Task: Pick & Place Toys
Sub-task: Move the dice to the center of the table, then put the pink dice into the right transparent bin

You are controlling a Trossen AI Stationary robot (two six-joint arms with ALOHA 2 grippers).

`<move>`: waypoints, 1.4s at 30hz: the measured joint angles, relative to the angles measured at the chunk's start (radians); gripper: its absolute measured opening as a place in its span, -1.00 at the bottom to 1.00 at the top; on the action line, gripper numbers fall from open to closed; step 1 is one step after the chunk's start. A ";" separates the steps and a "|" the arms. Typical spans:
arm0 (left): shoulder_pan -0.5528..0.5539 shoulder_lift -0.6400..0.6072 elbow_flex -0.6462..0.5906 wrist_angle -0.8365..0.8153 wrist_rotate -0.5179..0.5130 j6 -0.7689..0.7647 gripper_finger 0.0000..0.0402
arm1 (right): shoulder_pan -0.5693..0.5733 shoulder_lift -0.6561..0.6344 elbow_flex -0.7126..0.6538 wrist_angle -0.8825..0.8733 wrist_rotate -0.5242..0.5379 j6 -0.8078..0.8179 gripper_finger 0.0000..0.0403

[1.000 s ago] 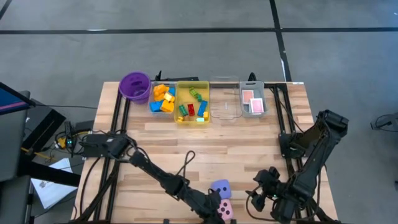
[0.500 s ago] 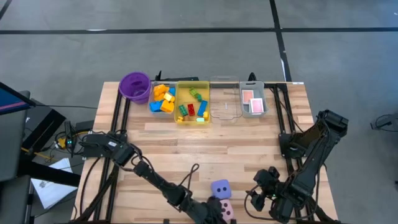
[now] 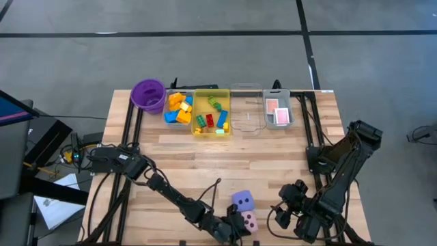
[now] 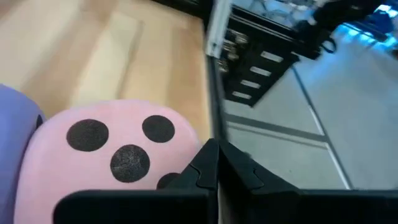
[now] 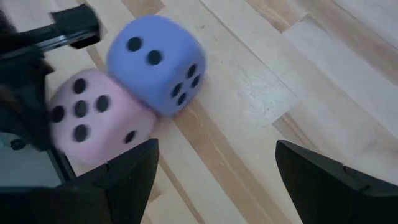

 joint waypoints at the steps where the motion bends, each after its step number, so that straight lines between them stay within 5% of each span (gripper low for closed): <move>1: 0.007 0.000 0.000 -0.001 -0.012 0.008 -1.00 | -0.003 0.000 0.000 0.000 0.001 0.000 0.56; 12: 0.111 0.002 -0.001 -0.046 -0.059 0.028 -1.00 | -0.026 0.000 0.000 0.000 0.022 -0.003 0.56; 19: 0.189 -0.008 -0.003 -0.088 -0.182 0.028 -1.00 | -0.026 0.000 0.000 0.003 0.022 -0.002 0.56; 27: 0.246 -0.097 -0.008 -0.466 -0.419 -0.154 -1.00 | -0.016 -0.001 0.000 -0.003 0.014 -0.051 0.56; 32: 0.248 -0.131 -0.011 -0.535 -0.437 -0.203 -1.00 | -0.025 -0.001 0.000 -0.009 0.028 -0.128 0.56; 42: 0.240 -0.324 -0.010 -0.541 -0.430 -0.038 -1.00 | -0.036 -0.004 -0.006 -0.048 0.284 -0.159 0.56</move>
